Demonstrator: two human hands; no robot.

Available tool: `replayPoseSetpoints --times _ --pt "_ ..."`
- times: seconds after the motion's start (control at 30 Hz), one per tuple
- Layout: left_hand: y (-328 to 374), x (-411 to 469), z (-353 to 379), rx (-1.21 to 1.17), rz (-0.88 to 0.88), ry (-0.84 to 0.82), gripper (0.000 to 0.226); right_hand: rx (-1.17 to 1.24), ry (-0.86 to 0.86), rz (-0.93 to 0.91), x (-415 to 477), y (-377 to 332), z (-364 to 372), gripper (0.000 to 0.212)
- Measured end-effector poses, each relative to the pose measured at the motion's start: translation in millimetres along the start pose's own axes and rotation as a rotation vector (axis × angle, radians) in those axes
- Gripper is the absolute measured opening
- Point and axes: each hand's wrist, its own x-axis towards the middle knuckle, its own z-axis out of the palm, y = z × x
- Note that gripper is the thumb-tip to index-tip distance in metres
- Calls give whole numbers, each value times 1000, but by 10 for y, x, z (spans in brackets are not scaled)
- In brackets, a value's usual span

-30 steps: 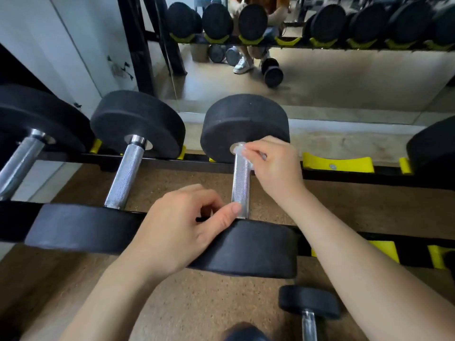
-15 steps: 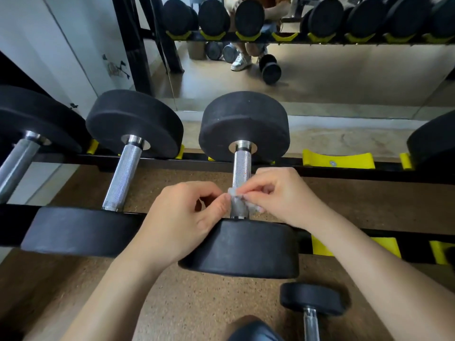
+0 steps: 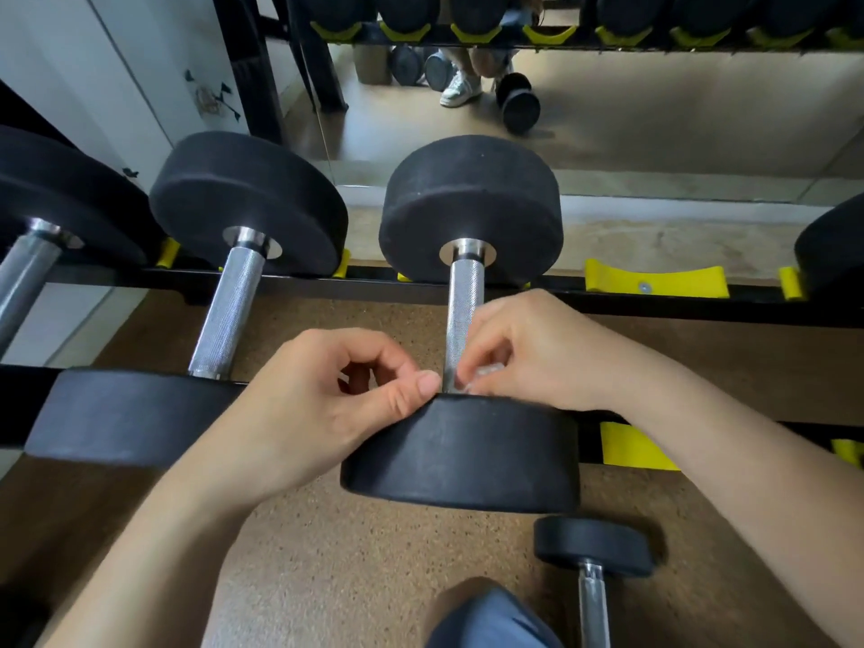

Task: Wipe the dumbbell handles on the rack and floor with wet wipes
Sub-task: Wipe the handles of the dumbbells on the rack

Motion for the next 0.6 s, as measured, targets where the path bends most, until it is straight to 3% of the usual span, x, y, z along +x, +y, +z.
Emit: replayPoseSetpoints --times 0.1,0.17,0.3,0.47,0.6 --pt "-36 28 6 -58 -1 -24 37 -215 -8 -173 155 -153 47 12" --pt "-34 32 20 -90 -11 -17 31 -248 -27 -192 146 -135 14 12" --pt "-75 10 18 -82 -10 -12 38 -82 31 -89 6 5 -35 4" --pt "-134 73 30 -161 -72 73 31 -102 40 -169 145 -39 63 11" --pt "-153 80 43 -175 -104 88 32 36 64 -51 39 42 25 6"
